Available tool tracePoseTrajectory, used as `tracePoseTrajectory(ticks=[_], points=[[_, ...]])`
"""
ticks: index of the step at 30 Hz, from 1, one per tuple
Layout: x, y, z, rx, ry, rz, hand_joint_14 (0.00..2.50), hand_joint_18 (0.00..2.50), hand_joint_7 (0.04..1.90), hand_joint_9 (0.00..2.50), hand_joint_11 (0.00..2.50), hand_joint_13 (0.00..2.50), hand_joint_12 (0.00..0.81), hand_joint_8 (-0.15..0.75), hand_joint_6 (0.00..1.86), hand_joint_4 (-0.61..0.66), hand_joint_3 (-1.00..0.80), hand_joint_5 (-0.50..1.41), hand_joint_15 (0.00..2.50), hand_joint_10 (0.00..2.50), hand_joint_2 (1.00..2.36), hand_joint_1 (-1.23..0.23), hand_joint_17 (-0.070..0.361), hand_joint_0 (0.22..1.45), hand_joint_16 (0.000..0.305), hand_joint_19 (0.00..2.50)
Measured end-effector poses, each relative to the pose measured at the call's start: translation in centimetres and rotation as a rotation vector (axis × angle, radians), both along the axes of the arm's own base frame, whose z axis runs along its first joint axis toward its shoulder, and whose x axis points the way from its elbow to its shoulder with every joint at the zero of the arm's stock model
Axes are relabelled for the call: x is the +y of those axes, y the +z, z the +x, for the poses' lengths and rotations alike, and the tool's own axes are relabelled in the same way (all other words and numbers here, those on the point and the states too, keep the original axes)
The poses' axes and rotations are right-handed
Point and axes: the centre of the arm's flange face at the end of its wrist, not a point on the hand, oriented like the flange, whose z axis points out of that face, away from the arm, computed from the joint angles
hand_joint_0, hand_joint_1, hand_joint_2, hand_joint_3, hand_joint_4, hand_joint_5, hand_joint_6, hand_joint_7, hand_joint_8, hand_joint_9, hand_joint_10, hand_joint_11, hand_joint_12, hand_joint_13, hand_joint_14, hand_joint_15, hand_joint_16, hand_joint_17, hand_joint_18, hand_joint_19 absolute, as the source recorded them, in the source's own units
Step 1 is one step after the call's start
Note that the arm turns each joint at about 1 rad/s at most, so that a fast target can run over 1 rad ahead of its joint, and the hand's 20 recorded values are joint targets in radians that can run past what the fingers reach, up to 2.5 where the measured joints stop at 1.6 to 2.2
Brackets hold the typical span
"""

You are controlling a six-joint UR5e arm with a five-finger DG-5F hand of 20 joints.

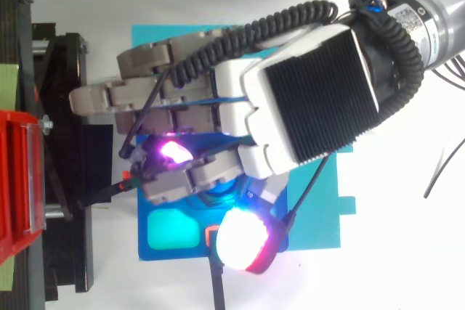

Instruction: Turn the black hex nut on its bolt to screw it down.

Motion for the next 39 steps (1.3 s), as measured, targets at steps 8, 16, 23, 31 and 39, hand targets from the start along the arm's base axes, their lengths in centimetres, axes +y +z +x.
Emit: tracePoseTrajectory(ticks=[8, 16, 23, 31, 39], points=[[3.6, 0.0, 0.7, 0.036, 0.043, 0.024, 0.0, 0.57, 1.58, 0.94, 0.06, 0.51, 0.343, 0.203, 0.5, 0.14, -0.5, -0.01, 0.0, 0.0, 1.0, -0.03, 0.117, 0.47, 0.052, 0.57], [5.4, -2.8, 1.2, 0.079, 0.068, 0.042, 0.0, 0.58, 1.56, 0.94, 0.06, 0.51, 0.341, 0.204, 0.5, 0.14, -0.5, -0.01, 0.0, 0.0, 1.0, -0.04, 0.117, 0.47, 0.052, 0.57], [6.1, -3.0, 1.3, 0.092, 0.08, 0.05, 0.0, 0.57, 1.55, 0.93, 0.06, 0.51, 0.342, 0.215, 0.5, 0.13, -0.5, -0.01, 0.0, 0.0, 1.0, -0.04, 0.116, 0.47, 0.052, 0.57], [6.3, -3.1, 1.2, 0.096, 0.086, 0.049, 0.0, 0.57, 1.6, 0.93, 0.07, 0.51, 0.341, 0.222, 0.5, 0.15, -0.5, -0.01, 0.0, 0.0, 1.0, -0.04, 0.116, 0.47, 0.052, 0.56], [6.4, -2.9, 1.4, 0.073, 0.087, 0.044, 0.0, 0.57, 1.54, 0.93, 0.08, 0.51, 0.341, 0.222, 0.5, 0.15, -0.5, -0.02, 0.0, 0.0, 1.0, -0.04, 0.116, 0.47, 0.051, 0.57]])
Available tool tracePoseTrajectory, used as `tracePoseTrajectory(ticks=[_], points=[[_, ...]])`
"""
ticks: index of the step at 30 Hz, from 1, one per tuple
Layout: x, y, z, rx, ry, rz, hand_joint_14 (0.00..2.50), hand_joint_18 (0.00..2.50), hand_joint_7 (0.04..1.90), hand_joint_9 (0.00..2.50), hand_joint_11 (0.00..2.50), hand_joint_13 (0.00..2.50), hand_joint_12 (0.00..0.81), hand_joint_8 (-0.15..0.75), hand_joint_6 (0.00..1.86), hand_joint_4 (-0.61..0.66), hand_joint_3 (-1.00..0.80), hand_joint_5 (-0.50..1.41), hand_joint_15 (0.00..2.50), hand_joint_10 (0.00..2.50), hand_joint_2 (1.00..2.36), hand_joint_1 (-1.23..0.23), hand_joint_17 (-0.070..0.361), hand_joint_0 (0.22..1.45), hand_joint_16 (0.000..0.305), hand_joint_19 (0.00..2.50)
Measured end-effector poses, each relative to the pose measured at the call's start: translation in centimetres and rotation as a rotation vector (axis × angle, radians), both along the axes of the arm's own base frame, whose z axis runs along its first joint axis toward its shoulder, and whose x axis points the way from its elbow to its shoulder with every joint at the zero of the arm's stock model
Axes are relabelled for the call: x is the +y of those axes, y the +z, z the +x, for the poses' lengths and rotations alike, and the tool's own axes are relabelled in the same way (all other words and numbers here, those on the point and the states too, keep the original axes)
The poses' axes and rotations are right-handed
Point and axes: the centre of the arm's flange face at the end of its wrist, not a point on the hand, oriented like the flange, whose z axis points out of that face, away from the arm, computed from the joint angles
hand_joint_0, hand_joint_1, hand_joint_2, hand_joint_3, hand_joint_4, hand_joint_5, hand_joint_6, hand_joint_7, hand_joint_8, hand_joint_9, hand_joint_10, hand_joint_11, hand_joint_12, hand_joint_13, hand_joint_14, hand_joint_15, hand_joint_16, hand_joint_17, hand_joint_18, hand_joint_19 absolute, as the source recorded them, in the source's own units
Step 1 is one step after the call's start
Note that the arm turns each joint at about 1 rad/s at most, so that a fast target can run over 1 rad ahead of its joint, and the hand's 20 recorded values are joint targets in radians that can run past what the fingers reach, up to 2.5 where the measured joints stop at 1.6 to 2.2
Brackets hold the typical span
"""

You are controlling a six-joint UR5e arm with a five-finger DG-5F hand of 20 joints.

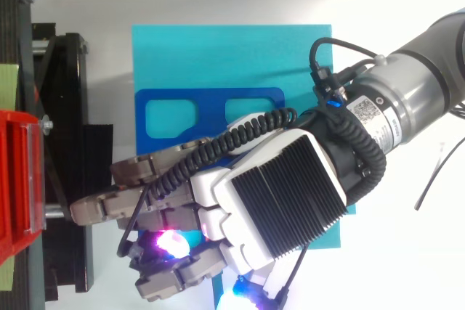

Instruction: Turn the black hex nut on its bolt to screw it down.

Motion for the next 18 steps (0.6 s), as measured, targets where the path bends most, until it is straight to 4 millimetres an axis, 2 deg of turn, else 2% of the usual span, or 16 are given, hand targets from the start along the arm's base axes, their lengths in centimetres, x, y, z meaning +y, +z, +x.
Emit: tracePoseTrajectory(ticks=[18], points=[[-2.6, 0.3, 0.0, -0.065, 0.011, -0.011, 0.0, 0.57, 1.49, 0.9, 0.05, 0.51, 0.342, 0.225, 0.5, 0.15, -0.5, -0.02, 0.0, 0.0, 1.0, -0.04, 0.117, 0.47, 0.052, 0.56]])
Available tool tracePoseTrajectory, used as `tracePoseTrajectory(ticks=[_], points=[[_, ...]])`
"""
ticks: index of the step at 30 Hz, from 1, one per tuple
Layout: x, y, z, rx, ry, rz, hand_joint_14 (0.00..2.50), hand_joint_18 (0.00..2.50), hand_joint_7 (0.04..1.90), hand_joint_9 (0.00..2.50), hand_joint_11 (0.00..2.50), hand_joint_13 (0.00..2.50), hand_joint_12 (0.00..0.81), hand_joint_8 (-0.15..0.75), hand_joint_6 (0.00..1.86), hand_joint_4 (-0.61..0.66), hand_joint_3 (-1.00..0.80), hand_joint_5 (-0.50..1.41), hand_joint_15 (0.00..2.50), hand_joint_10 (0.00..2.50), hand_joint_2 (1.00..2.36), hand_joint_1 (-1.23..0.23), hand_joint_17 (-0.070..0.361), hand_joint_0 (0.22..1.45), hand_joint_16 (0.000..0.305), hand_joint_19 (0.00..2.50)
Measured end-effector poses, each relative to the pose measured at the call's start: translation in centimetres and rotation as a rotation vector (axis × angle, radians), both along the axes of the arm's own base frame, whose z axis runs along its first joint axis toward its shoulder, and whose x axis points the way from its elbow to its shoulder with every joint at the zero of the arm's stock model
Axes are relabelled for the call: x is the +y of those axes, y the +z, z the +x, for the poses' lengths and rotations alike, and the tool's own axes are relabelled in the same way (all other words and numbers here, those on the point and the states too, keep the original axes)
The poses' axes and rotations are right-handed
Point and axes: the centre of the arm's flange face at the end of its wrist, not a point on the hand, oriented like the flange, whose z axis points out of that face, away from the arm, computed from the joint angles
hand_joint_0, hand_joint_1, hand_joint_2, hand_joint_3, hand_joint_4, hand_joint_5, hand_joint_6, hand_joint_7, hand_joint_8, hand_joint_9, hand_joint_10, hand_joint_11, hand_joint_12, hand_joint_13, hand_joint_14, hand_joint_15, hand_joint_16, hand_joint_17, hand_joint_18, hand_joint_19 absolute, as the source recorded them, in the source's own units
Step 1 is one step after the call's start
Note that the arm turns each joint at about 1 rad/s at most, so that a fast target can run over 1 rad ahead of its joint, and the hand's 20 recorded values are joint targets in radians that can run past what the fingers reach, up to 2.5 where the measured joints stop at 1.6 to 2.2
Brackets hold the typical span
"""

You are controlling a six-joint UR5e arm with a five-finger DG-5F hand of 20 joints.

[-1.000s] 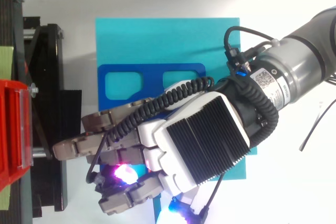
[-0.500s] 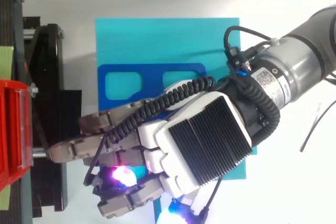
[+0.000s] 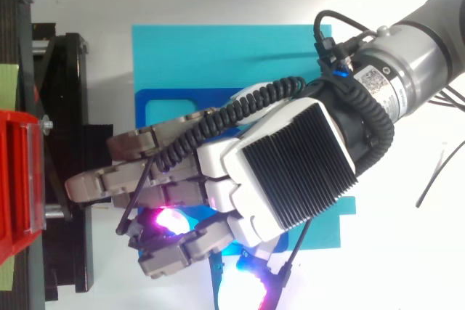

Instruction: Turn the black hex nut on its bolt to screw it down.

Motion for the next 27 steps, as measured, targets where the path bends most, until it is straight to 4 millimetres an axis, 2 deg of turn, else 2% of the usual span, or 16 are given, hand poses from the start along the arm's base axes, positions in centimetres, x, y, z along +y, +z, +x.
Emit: tracePoseTrajectory(ticks=[18, 27], points=[[-0.7, -0.2, 0.3, -0.033, -0.004, 0.008, 0.0, 0.57, 1.49, 0.89, 0.03, 0.5, 0.342, 0.22, 0.5, 0.14, -0.5, -0.02, 0.0, 0.0, 1.0, -0.04, 0.117, 0.47, 0.052, 0.56], [-2.1, -0.3, 0.0, -0.022, -0.021, 0.005, 0.0, 0.58, 1.49, 0.88, 0.04, 0.5, 0.341, 0.218, 0.5, 0.14, -0.5, -0.02, 0.0, 0.0, 1.0, -0.04, 0.117, 0.47, 0.052, 0.56]])
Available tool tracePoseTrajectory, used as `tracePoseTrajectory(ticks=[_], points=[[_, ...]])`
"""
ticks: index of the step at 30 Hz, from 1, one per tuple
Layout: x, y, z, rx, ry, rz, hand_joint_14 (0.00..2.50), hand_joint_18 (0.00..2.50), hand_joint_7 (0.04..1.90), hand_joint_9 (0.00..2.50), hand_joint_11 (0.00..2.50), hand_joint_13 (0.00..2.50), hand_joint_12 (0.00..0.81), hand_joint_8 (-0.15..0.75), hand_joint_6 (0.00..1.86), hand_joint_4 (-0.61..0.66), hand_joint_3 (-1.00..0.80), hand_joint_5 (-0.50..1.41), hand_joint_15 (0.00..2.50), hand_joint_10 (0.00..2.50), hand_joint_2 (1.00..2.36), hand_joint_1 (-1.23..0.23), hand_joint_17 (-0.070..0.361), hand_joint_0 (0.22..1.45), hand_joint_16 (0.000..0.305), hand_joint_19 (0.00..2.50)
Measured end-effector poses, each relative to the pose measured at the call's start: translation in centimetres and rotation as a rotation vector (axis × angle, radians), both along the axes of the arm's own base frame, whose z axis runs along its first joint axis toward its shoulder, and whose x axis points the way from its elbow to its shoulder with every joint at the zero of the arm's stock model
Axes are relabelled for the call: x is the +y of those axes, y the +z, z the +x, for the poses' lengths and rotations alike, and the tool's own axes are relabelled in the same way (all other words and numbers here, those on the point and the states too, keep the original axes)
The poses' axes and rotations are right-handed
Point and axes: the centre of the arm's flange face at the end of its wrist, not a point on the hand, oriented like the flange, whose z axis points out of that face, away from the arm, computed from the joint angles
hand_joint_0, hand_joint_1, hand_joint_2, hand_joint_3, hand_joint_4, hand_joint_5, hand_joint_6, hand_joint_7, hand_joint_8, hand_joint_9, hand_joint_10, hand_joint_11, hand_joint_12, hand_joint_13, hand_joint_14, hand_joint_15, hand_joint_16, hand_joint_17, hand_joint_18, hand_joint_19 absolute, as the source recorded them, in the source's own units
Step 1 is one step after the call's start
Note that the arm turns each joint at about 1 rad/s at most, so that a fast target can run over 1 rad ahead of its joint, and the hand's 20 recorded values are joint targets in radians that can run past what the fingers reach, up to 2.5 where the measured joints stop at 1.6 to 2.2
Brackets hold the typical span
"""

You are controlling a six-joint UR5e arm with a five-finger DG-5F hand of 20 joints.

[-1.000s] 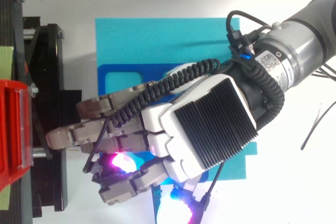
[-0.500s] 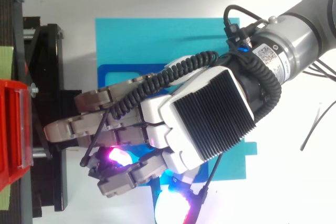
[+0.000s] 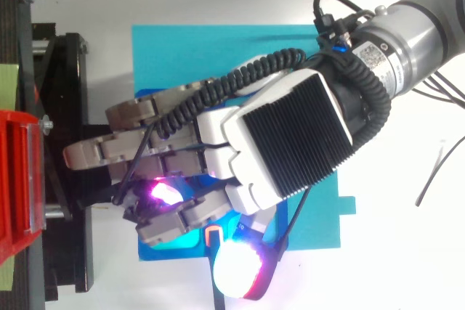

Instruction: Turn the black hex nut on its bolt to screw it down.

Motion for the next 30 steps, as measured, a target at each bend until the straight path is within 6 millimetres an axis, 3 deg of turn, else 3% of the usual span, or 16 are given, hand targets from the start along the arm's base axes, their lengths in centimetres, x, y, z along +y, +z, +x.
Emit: tracePoseTrajectory(ticks=[15, 30], points=[[-0.6, -0.2, -0.2, 0.011, -0.009, -0.007, 0.0, 0.57, 1.5, 0.89, 0.04, 0.51, 0.341, 0.214, 0.5, 0.13, -0.5, -0.02, 0.0, 0.0, 1.0, -0.04, 0.116, 0.47, 0.052, 0.56], [-2.6, -0.2, -0.5, 0.005, -0.026, -0.012, 0.0, 0.57, 1.5, 0.89, 0.04, 0.51, 0.342, 0.213, 0.5, 0.13, -0.5, -0.02, 0.0, 0.0, 1.0, -0.04, 0.116, 0.47, 0.052, 0.57]])
